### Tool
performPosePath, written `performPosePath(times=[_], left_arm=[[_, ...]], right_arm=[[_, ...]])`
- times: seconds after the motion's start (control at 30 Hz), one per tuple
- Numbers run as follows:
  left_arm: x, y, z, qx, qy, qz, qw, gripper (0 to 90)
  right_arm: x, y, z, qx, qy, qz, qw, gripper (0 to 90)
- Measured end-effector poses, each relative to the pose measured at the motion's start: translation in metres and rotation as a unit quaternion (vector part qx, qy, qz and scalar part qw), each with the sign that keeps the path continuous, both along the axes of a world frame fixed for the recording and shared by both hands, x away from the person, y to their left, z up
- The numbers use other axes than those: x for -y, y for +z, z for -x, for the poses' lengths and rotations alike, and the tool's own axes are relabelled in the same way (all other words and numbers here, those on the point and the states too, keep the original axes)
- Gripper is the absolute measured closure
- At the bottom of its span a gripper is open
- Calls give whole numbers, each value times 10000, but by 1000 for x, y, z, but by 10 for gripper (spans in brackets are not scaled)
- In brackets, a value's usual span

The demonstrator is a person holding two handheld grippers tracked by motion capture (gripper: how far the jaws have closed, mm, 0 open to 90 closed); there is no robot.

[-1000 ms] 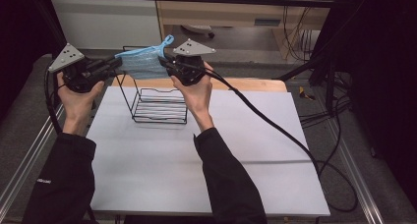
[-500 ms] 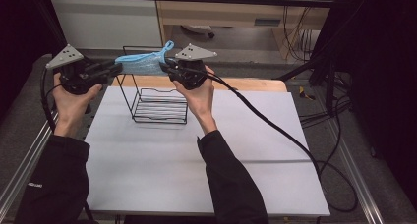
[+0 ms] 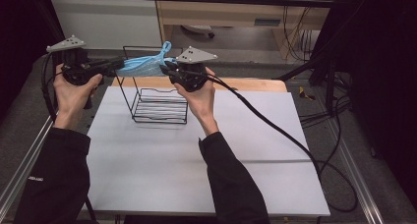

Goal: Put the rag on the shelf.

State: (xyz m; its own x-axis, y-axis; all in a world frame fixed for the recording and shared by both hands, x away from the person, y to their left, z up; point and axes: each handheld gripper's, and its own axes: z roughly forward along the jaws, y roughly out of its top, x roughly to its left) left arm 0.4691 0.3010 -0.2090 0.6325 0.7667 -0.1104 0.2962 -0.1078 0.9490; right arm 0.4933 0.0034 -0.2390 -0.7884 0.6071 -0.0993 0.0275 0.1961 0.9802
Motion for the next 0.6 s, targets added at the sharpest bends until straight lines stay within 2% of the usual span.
performPosePath(times=[0.3,0.47,0.6], left_arm=[[0,-15,5,-58,-87,-181,9998,888],[3,-20,7,-3,-59,-287,9996,895],[6,-23,7,28,-30,-374,9993,897]], right_arm=[[1,0,1,-94,42,65,9999,710],[4,4,6,-160,52,72,9998,585],[10,12,14,-191,140,-41,9997,486]])
